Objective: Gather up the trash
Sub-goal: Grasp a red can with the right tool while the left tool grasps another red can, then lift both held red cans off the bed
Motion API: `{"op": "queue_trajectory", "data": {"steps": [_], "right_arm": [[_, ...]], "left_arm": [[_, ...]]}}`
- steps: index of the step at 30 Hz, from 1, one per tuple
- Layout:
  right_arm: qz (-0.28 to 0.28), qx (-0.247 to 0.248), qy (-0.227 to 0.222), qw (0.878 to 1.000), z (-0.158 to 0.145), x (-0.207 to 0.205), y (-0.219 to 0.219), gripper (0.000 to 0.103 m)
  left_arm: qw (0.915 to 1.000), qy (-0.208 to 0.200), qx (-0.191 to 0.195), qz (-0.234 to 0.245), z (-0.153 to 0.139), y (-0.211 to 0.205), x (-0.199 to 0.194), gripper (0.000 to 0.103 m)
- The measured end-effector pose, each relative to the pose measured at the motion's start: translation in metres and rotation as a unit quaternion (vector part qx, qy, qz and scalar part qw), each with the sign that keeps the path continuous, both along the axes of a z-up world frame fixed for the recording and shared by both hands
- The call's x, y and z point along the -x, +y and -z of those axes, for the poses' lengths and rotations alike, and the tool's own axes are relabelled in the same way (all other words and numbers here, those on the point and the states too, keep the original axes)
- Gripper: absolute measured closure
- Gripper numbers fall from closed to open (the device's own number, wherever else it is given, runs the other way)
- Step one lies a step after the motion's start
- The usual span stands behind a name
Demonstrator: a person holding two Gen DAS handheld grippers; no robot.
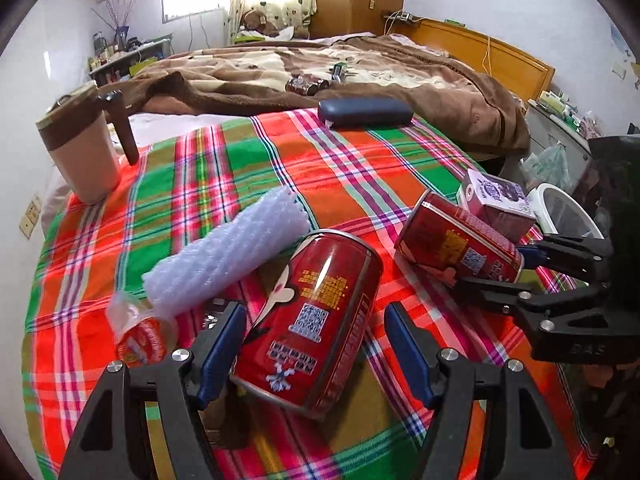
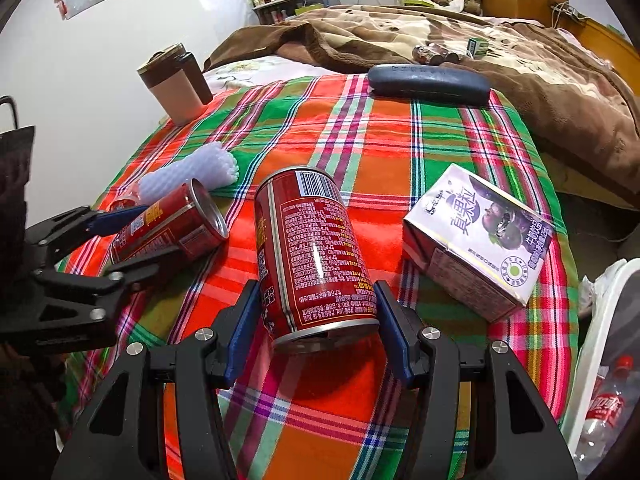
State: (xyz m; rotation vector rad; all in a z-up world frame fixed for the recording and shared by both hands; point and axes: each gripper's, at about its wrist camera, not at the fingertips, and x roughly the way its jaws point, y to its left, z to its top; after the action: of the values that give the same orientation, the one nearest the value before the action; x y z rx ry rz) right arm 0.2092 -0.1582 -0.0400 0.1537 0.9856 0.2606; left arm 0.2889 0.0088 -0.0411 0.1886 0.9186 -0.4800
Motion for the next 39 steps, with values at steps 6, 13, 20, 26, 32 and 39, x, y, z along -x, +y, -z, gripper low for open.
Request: {"op": "queue_trajectory", "data": {"steps": [6, 13, 20, 26, 32, 39], "right_arm": [[-0.004, -0.003, -0.003, 1.0, 0.0, 0.001, -0.002, 0.046], [-0.007, -0.003, -0.007, 1.0, 0.0, 0.003, -0.003, 0.046], [-0.008, -0.004, -0.016, 1.0, 0.0, 0.007, -0.004, 0.046], [-0.008, -0.017, -0.033, 0.999, -0.005, 0.014, -0.007, 0.046], [-0.011, -0.008, -0.028, 1.0, -0.003, 0.021, -0.006, 0.046], [-0.04, 0.024, -0.003, 0.999, -0.002, 0.012, 0.002, 0.046]], "left_arm": [[0.9999, 0.01, 0.009, -0.006, 0.006, -0.002, -0.004, 0.033], [0.9997, 0.011, 0.009, -0.021, 0.008, 0.0, -0.002, 0.043], [0.9989, 0.012, 0.025, -0.038, 0.006, 0.004, 0.006, 0.045], [0.9984, 0.007, 0.031, -0.047, 0.0, 0.006, 0.019, 0.046], [0.9979, 0.009, 0.04, -0.051, 0.0, 0.006, 0.031, 0.046], [0.9971, 0.019, 0.041, -0.062, 0.003, 0.01, 0.029, 0.045]]}}
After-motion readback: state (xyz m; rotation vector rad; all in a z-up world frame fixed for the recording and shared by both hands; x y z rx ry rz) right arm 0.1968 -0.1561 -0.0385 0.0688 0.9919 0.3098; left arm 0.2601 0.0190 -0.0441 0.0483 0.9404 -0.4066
